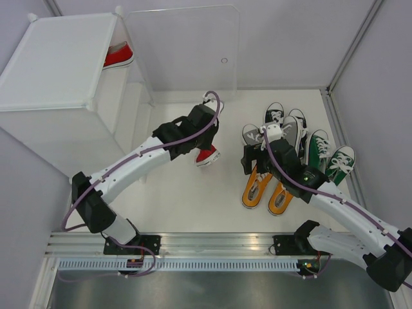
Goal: Place and organize the shoes in the shoe cabinet
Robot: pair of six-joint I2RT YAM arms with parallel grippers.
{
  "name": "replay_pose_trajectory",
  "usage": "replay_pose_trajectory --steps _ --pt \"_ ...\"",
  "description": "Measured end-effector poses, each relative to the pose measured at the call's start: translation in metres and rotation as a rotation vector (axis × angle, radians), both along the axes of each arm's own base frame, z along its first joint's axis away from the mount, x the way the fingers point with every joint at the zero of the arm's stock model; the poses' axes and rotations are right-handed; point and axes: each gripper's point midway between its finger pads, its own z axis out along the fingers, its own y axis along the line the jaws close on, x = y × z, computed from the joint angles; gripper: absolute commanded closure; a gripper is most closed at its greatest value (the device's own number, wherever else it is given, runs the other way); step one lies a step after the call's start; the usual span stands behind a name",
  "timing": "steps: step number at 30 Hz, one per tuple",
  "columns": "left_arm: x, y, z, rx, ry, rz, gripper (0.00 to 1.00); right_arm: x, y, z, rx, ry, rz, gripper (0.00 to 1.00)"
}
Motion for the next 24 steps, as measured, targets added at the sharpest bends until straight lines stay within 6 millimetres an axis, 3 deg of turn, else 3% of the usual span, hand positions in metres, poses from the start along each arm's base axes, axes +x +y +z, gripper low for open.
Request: replay_pose_trajectory --steps 3,10,14,16,18,19,21,22,24 --pt "-0.002 -0.011 -0.028 -0.016 0.07 0.006 0.98 0.0 0.0 0.001 0.003 -0.002 -0.001 0.06" --pt "-0.04 -0.086 -0.092 -0.131 0.251 -0.106 0.98 -0.008 -0.006 0.012 0.059 -0.009 -0.037 0.06" --pt "-0.05 -0.113 -0.129 -0.136 0.327 -0.134 0.98 -0.017 -0.016 0.025 0.12 -0.028 -0.08 0.06" --pt "-0.052 -0.121 -0.142 -0.136 0.355 -0.149 0.89 -0.019 -0.019 0.029 0.138 -0.034 -0.097 0.06" --pt "-0.053 -0.125 -0.147 -0.136 0.367 -0.169 0.74 -0.022 -0.022 0.03 0.147 -0.032 -0.109 0.06" --pt "-0.054 -0.126 -0.147 -0.138 0.37 -0.184 0.62 -0.024 -0.024 0.029 0.146 -0.027 -0.111 0.06" --pt "-0.052 -0.126 -0.141 -0.131 0.34 -0.226 0.5 -0.027 -0.026 0.027 0.139 -0.014 -0.114 0.06" --pt "-0.051 -0.125 -0.137 -0.126 0.328 -0.249 0.39 -0.028 -0.027 0.026 0.136 -0.009 -0.114 0.06" --pt "-0.053 -0.12 -0.128 -0.107 0.308 -0.303 0.33 -0.031 -0.029 0.025 0.133 -0.004 -0.115 0.06"
